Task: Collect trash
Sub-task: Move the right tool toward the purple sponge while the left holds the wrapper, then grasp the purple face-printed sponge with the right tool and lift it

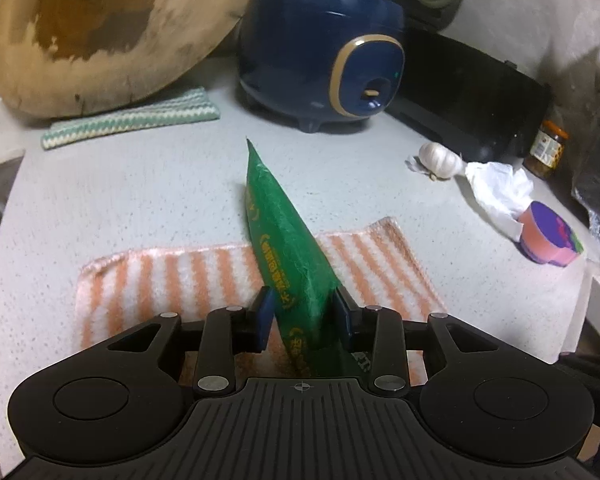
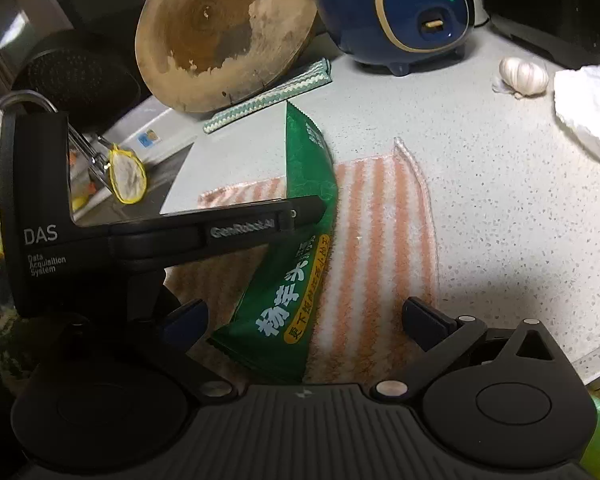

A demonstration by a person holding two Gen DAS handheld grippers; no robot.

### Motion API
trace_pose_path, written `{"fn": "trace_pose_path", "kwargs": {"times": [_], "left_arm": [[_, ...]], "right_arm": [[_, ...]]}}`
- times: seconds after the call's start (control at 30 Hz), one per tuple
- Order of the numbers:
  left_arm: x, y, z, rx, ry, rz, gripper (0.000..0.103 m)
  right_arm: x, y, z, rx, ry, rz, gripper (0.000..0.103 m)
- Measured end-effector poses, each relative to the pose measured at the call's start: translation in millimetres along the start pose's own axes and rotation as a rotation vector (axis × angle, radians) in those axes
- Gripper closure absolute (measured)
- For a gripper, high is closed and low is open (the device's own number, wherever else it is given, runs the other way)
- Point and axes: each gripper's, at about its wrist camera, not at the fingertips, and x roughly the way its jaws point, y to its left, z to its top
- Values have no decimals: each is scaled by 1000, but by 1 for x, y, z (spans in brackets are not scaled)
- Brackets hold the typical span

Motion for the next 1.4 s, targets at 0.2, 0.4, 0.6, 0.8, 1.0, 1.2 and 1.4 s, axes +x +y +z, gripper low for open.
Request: {"fn": "trace_pose_path", "kwargs": {"times": [0.2,0.4,0.6,0.8,1.0,1.2,1.4], "left_arm": [[0,8,1,-67,-5,-33,69],[-4,15,6,-133,-8,-86,80],[-9,13,14,-163,-34,-141,85],[-11,-1,22,-141,-40,-224,88],[-12,-11,23,-108,-27,-259,89],[-7,-6,23,-112,1,-241,89],[-2,-6,22,-104,26,-236,89]], "right_arm": [[0,6,-7,-22,-28,-33,0],[-8,0,7,-82,19,-33,8],[-51,-19,32,-165,-220,-374,8],[-61,-83,68,-134,-328,-726,8],[-37,-145,90,-46,-209,-853,8],[-50,-174,81,144,-251,-726,7],[-51,-183,80,247,-225,-587,7]]}}
